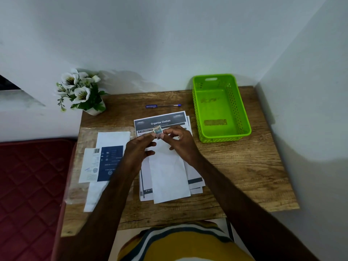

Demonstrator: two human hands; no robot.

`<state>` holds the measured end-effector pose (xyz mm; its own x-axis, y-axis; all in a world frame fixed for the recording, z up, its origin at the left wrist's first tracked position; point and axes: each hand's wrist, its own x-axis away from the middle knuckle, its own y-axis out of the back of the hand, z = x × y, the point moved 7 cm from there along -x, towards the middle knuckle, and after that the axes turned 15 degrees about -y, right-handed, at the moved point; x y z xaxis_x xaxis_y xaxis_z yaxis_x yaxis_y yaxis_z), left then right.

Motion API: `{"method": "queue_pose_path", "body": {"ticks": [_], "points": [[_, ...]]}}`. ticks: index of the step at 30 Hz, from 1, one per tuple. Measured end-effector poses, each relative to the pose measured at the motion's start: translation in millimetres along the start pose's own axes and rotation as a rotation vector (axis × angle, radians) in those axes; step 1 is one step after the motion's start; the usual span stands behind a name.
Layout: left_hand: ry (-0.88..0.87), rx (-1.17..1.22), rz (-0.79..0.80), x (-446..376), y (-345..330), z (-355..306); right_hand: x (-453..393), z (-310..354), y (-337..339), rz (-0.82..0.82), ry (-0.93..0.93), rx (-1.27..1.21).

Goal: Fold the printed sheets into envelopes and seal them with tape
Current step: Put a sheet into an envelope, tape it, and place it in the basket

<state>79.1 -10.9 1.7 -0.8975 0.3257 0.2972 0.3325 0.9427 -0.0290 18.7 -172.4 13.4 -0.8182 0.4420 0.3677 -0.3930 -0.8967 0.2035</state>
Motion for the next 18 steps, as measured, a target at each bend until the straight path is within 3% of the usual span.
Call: {"method": "queue_pose_path", "body": {"ticks": [5, 12, 18], "points": [[-0.052, -0.071, -0.032, 1, 2, -4, -1, 2, 2, 0.020, -0.019, -0.029], [0.017, -0.038, -0.041, 3, 4, 2, 4, 14, 6, -0.033, 0.217, 0.130], [0.087, 0.016, -0.062, -2, 7, 5, 8, 22, 6, -0.054, 0.285, 0.255]]}}
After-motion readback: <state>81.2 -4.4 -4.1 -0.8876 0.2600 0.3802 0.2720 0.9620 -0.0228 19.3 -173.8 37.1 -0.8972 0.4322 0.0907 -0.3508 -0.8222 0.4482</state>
